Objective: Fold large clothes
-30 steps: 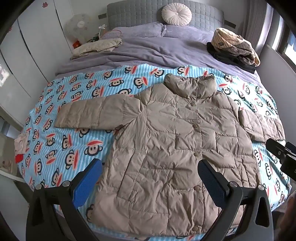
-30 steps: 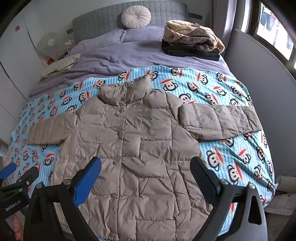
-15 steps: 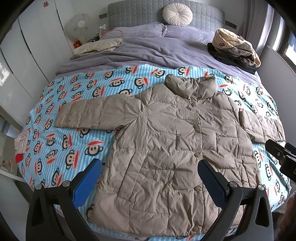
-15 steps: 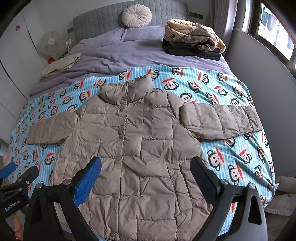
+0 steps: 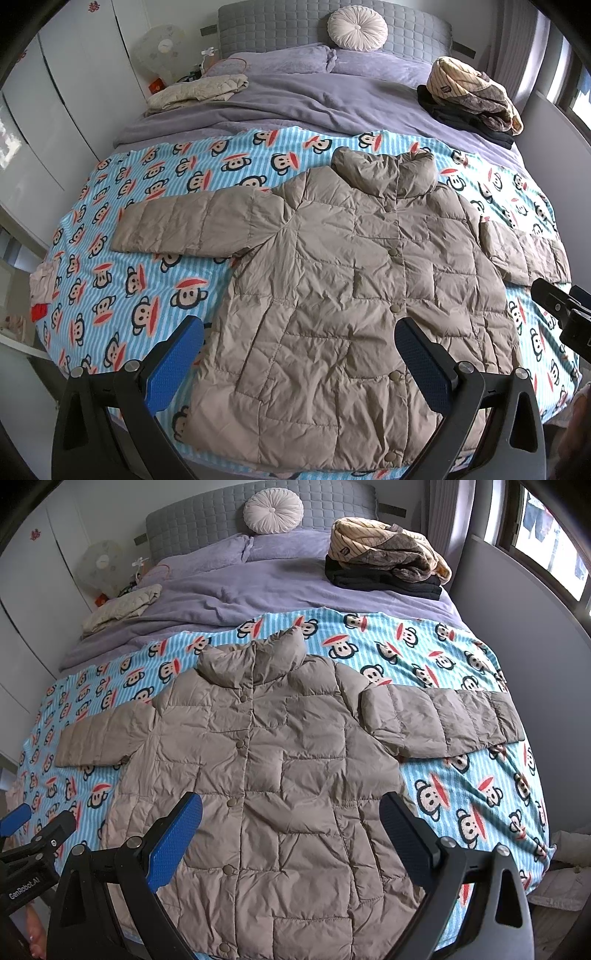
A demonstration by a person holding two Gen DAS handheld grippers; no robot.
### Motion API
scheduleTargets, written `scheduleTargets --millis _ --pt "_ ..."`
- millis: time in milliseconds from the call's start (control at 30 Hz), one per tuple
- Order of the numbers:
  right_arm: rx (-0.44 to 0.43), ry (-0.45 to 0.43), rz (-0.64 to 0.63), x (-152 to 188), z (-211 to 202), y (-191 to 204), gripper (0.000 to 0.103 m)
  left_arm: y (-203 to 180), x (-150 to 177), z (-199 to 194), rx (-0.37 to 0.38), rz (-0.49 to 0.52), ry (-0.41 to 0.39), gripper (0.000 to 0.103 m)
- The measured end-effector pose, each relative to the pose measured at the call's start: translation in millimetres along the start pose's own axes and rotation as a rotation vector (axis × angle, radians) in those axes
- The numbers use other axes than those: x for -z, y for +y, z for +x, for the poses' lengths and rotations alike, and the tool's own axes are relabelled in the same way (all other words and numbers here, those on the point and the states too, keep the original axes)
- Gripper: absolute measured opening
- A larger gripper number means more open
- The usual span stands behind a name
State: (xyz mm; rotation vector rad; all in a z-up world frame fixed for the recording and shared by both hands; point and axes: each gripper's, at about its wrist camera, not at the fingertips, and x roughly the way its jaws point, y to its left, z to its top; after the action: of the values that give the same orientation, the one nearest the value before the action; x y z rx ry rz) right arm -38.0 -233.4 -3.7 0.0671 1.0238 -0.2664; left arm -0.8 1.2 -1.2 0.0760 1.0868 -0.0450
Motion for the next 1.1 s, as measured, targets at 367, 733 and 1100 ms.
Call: scheduleTargets --millis 367,733,1100 --pt "-0.006 -0.001 0.003 0.1 1.6 0.8 0.098 -0.1 0.2 0.0 -0.003 0.001 -0.002 0.103" --pt "-0.013 -0.001 0.008 -1.6 2.5 -0.3 0.098 -0.2 0.4 0.0 -0.007 0.004 -0.001 0.103" --pt "-0.021 0.001 0.015 -2.1 3.7 0.7 0.098 -0.3 0.4 0.1 -0.012 0.005 -0.002 0.103"
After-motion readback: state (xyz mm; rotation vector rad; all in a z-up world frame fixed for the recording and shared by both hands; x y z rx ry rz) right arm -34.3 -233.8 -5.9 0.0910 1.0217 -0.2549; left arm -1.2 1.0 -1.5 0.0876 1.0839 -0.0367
